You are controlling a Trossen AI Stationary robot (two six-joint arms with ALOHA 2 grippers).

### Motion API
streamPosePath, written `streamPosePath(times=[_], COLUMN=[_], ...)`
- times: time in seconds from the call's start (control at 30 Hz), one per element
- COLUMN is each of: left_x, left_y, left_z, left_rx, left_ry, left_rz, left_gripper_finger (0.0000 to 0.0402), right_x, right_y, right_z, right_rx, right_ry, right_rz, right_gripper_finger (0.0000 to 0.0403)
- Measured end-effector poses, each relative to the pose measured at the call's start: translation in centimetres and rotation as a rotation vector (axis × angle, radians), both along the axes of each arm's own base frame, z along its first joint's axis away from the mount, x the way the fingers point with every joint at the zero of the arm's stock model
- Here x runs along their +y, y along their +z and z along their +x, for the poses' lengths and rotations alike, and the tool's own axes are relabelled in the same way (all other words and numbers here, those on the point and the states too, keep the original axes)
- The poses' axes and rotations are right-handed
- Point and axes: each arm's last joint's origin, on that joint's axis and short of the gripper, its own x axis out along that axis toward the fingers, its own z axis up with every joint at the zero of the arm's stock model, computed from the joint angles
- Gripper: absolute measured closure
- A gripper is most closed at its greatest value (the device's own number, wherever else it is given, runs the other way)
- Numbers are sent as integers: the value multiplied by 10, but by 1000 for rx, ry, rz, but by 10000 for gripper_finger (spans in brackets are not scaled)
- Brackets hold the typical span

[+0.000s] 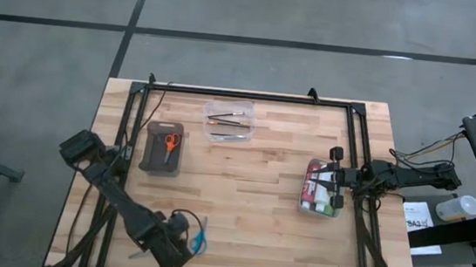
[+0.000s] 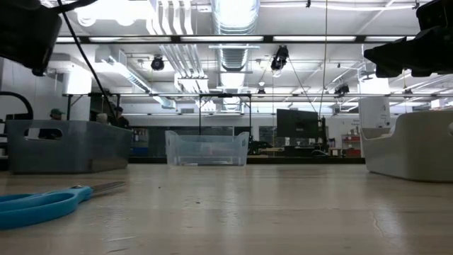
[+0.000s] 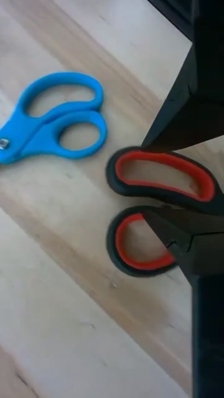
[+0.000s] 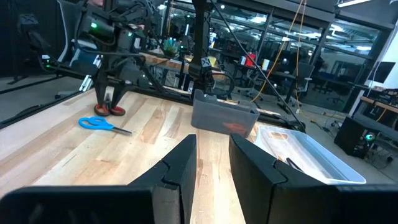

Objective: Pick & Place Paint Supplies
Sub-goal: Put the black scissors into the black bin

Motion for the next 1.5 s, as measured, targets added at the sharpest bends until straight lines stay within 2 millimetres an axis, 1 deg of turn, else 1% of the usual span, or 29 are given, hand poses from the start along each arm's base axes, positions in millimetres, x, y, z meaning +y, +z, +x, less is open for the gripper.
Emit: streamPosePath(times=[0.17,0.37,0.57,0.83,1.0,1.23,1.43,1.5], left_x=[-1,-3,-4,2,7,15,17,17], left_y=[-1,-15,-17,-17,-18,-18,-18,-18], left_z=[-3,-2,-2,-7,-9,-9,-9,-10], left_rx=[11,56,72,114,150,179,169,170], left_ry=[-9,-48,-50,72,230,548,815,874], left_rz=[12,30,30,69,83,71,30,17], left_gripper_finger=[239,239,239,239,239,239,239,239], right_x=[0,0,0,0,0,0,0,0], right_y=[0,0,0,0,0,0,0,0], right_z=[0,0,0,0,0,0,0,0], right_rx=[0,0,-2,-1,-1,-1,-1,-1], right_ry=[0,0,0,0,0,0,0,0], right_rz=[0,0,0,0,0,0,0,0], right_gripper_finger=[312,312,312,312,312,312,312,312])
